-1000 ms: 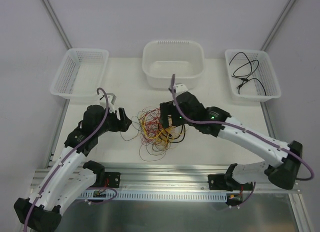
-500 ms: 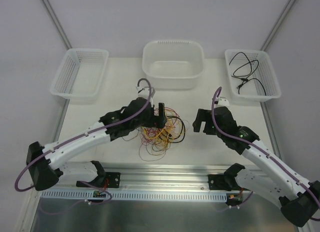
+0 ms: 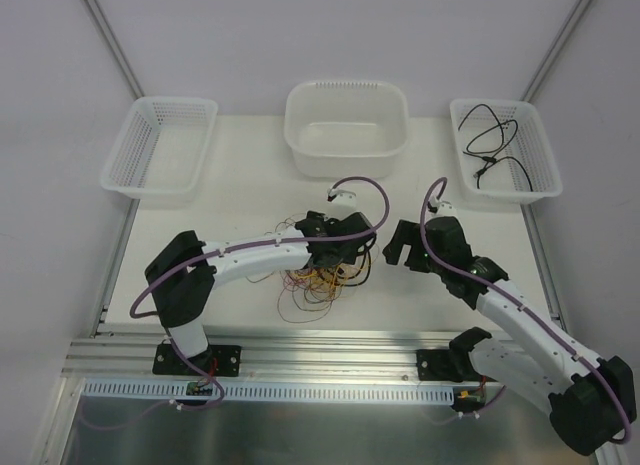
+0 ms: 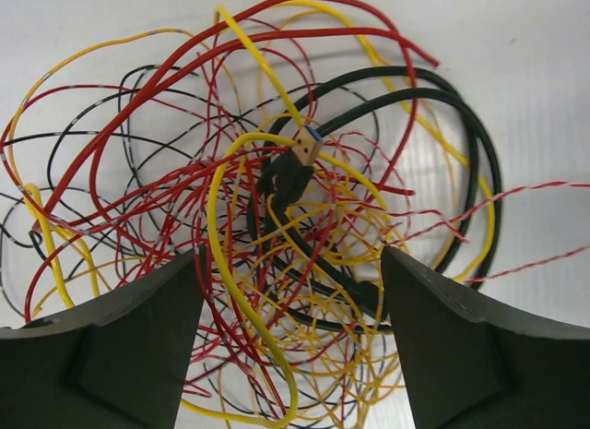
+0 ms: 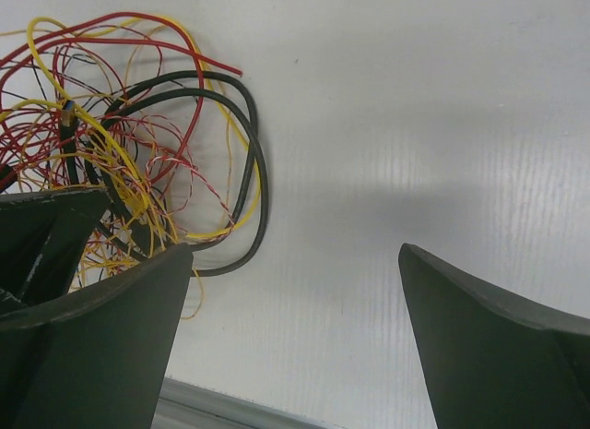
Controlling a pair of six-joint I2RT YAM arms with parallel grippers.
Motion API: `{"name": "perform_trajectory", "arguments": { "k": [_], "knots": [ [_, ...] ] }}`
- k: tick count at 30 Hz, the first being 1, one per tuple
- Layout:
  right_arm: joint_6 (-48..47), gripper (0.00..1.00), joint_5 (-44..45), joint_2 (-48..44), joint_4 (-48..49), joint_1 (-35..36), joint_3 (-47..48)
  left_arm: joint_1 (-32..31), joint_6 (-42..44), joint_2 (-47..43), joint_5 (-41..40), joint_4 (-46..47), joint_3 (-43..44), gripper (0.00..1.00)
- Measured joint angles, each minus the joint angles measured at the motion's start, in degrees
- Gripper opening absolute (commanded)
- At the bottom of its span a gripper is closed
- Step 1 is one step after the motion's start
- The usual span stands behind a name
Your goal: Untangle the cables
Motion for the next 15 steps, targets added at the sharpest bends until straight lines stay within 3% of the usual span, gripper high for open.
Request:
{"name": "perform_trajectory", "arguments": {
  "k": [4, 8, 9, 11, 12, 15],
  "knots": [
    [0.3, 1.0, -3.4, 5.8, 4.2, -0.2, -0.5, 0.0, -2.1, 1.3, -2.1, -1.7, -0.6, 0.6],
    [0.2, 0.97, -6.5, 11.1, 7.9, -0.2, -0.9, 0.0, -4.0, 1.3, -3.5, -2.0, -2.3, 0.35],
    [0.0, 0.96, -7.2, 12.4, 8.9, -0.2, -0.9, 0.0, -4.6, 1.3, -3.5, -2.1, -3.0, 0.23],
    [-0.7, 0.94, -8.7, 14.7, 10.4, -0.2, -0.8, 0.1, -5.4, 1.3, -3.5, -2.2, -4.1, 0.11],
    [-1.3, 0.93, -9.5, 15.8, 10.9, -0.2, -0.7, 0.2, -5.7, 1.3, -3.5, -2.2, -4.7, 0.0],
    [-3.5, 0.89, -12.1, 17.9, 11.2, -0.2, 0.3, 0.5, -6.7, 1.2, -3.4, -2.0, -7.0, 0.0]
  ]
}}
